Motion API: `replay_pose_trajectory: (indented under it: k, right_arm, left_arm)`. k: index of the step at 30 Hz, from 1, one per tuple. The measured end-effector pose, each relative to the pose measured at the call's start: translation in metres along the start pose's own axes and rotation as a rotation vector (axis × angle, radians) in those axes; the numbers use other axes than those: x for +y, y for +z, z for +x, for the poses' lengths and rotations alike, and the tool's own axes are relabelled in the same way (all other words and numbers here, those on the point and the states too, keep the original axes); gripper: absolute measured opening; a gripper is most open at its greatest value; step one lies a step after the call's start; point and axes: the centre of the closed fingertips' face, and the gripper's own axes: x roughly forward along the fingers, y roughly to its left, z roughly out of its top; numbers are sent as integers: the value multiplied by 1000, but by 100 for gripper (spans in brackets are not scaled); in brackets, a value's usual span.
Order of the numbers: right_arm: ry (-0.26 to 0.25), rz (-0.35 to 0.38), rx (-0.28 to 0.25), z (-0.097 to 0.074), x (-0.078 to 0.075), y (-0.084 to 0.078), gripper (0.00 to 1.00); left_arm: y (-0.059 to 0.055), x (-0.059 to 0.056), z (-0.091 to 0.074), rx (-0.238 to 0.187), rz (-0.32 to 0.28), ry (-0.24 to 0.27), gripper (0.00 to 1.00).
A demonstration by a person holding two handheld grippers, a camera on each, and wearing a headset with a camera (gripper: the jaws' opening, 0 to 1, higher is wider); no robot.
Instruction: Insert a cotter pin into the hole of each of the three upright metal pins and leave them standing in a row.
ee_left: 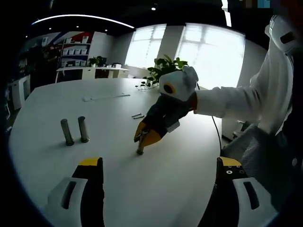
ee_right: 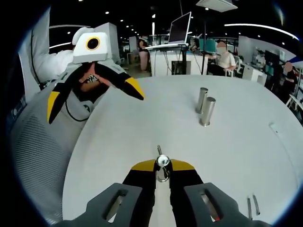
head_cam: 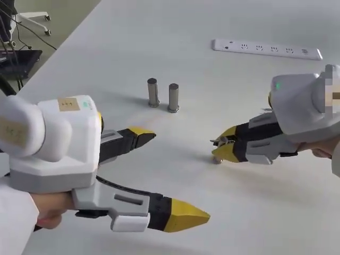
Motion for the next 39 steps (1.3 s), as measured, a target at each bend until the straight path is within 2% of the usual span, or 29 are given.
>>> replay_pose_trajectory:
  k: [6,10,14,22,33,36,39]
  right_arm:
    - [-44,14,-22,4,-15,2,4]
    - [-80,21,-45,8,-28,12,4]
    - [-80,25,-53,12,-34,17,4]
    - [-72,21,-47,20,-34,17,4]
    - [-65,11,-62,22,-33,20,5]
    - [-68,9,-91,21,-33,28,13]
    - [-70,-10,-89,20,-33,32,16]
  left_arm:
    - [1,4,-4,-13,-12,12,99]
    - [1,9,-7,-13,-15,26,99]
    - [1,11,-8,-14,-16,33,99]
    - [1,15,-11,-14,-16,46,99]
    - [1,15,-15,-10,-22,52,99]
    - [2,15,-17,-7,-21,50,99]
    - [4,15,-19,-13,-18,50,99]
